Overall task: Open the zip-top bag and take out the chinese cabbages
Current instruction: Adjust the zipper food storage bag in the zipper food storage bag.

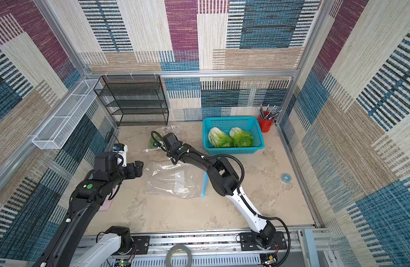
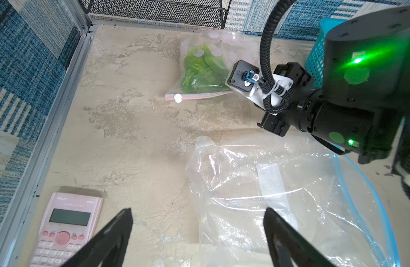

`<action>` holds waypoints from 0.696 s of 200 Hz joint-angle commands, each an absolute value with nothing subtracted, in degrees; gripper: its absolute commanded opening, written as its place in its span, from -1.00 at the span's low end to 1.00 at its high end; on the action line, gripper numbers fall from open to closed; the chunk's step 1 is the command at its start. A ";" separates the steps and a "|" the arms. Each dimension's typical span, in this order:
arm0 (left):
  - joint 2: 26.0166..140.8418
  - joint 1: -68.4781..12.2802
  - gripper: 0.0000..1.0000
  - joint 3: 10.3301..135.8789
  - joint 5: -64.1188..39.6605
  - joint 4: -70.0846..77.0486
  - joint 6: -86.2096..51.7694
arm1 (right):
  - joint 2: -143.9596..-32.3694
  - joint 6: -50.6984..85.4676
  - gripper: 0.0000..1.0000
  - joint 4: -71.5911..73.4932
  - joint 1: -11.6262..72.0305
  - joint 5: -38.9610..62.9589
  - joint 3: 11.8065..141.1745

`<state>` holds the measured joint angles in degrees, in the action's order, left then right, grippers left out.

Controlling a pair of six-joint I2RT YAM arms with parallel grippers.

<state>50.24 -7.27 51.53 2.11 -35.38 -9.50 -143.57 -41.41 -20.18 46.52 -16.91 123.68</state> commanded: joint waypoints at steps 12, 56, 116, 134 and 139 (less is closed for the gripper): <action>50.31 -7.12 0.81 51.39 1.06 -33.77 -9.50 | -142.48 -39.81 -1.00 -20.66 46.58 -16.73 125.33; 50.45 -7.03 0.80 51.42 0.79 -33.75 -9.58 | -140.56 -36.76 -1.00 -22.32 46.32 -15.80 128.94; 50.11 -6.77 0.56 51.33 0.00 -33.67 -9.31 | -138.20 -33.27 -1.00 -23.97 45.53 -16.62 132.38; 49.96 -6.77 0.52 51.24 0.00 -33.57 -9.25 | -137.45 -32.26 -1.00 -24.76 45.26 -16.57 133.21; 49.95 -6.69 0.50 51.24 0.00 -33.55 -9.26 | -137.25 -32.00 -1.00 -25.03 45.18 -16.40 133.32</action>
